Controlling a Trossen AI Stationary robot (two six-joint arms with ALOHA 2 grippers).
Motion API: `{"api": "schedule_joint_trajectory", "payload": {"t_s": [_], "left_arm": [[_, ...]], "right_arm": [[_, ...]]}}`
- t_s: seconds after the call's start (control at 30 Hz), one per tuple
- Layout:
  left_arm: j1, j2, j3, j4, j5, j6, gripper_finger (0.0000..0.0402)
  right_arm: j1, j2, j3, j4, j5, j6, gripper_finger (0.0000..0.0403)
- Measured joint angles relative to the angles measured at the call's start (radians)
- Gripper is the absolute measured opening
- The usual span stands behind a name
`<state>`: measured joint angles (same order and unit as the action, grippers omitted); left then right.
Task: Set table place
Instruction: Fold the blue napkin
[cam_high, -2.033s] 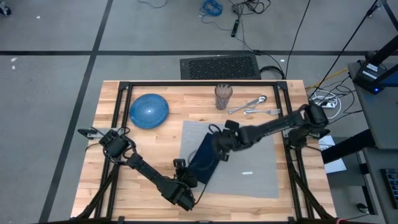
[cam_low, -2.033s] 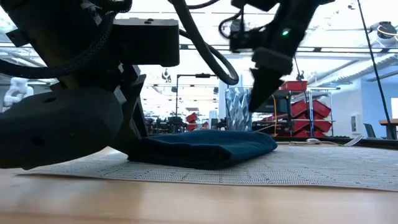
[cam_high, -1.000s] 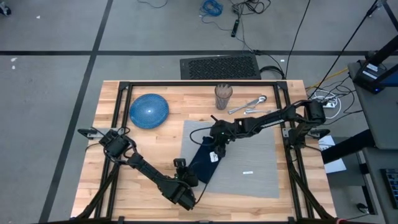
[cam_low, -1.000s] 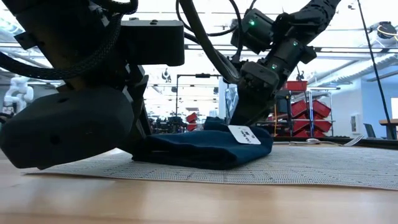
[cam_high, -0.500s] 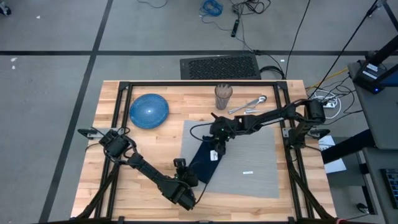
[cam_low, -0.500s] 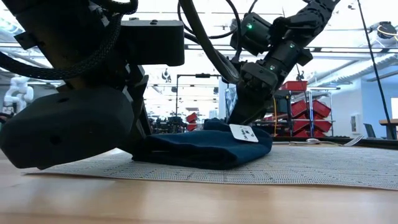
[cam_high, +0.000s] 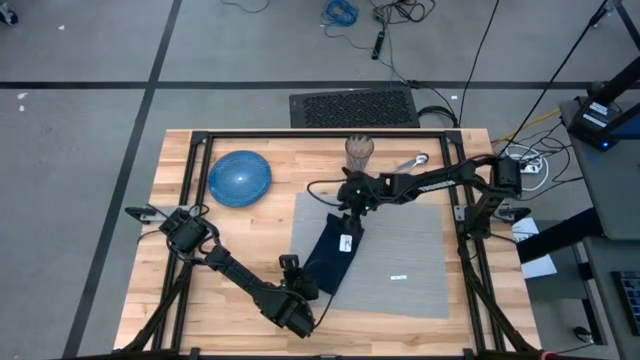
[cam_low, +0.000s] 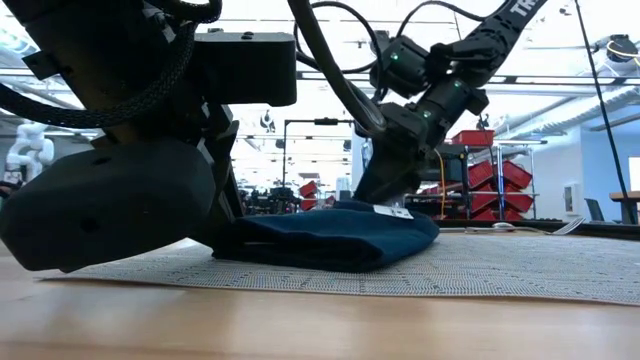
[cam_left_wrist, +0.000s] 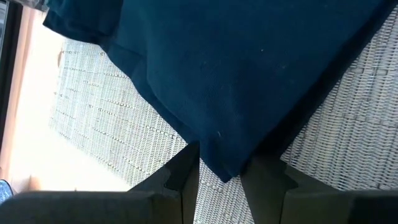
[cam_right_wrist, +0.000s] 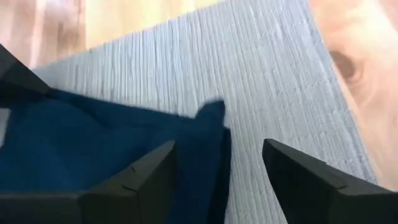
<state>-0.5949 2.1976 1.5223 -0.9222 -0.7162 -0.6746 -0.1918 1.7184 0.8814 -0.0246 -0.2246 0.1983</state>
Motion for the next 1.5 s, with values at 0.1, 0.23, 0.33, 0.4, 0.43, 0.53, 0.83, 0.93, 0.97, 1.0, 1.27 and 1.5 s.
{"api": "schedule_joint_trajectory", "payload": {"t_s": [0.1, 0.23, 0.33, 0.4, 0.43, 0.53, 0.83, 0.93, 0.97, 1.0, 1.27, 1.5], "left_arm": [[0.0, 0.0, 0.0, 0.0, 0.0, 0.0, 0.0096], [0.0, 0.0, 0.0, 0.0, 0.0, 0.0, 0.0096], [0.002, 0.0, 0.0, 0.002, 0.0, 0.0, 0.0096], [0.003, 0.0, 0.0, 0.006, 0.001, 0.0, 0.0096], [0.003, 0.0, 0.0, 0.012, 0.001, 0.0, 0.0096], [0.004, 0.0, 0.0, 0.022, 0.001, 0.0, 0.0096], [0.006, 0.0, 0.0, 0.022, 0.001, 0.003, 0.0096], [0.008, 0.0, 0.001, 0.021, 0.017, 0.0, 0.0096], [0.01, 0.0, 0.001, 0.02, 0.025, -0.001, 0.0096], [0.01, -0.001, 0.002, 0.02, 0.033, -0.001, 0.0096], [0.011, -0.002, 0.002, 0.018, 0.07, -0.021, 0.0096], [0.002, -0.004, 0.003, 0.017, 0.1, -0.026, 0.0096]], "right_arm": [[-0.005, 0.005, 0.0, 0.023, -0.047, 0.013, 0.0229], [0.01, 0.009, 0.0, 0.024, -0.117, 0.021, 0.0229], [0.017, 0.024, 0.0, 0.022, -0.092, 0.022, 0.0229], [0.016, 0.045, 0.0, 0.019, -0.067, 0.023, 0.0229], [0.016, 0.057, 0.0, 0.021, -0.06, 0.022, 0.0229], [0.016, 0.093, 0.0, 0.028, -0.034, 0.01, 0.0225], [0.016, 0.109, 0.0, 0.104, 0.036, -0.047, 0.0075], [0.016, 0.108, 0.0, 0.119, 0.037, -0.064, 0.0013], [0.016, 0.108, 0.0, 0.12, 0.042, -0.064, 0.001], [0.015, 0.108, 0.0, 0.12, 0.042, -0.063, 0.001], [0.003, 0.106, 0.0, 0.069, 0.045, -0.042, 0.0002], [0.001, 0.104, 0.002, 0.03, -0.004, -0.042, 0.004]]}}
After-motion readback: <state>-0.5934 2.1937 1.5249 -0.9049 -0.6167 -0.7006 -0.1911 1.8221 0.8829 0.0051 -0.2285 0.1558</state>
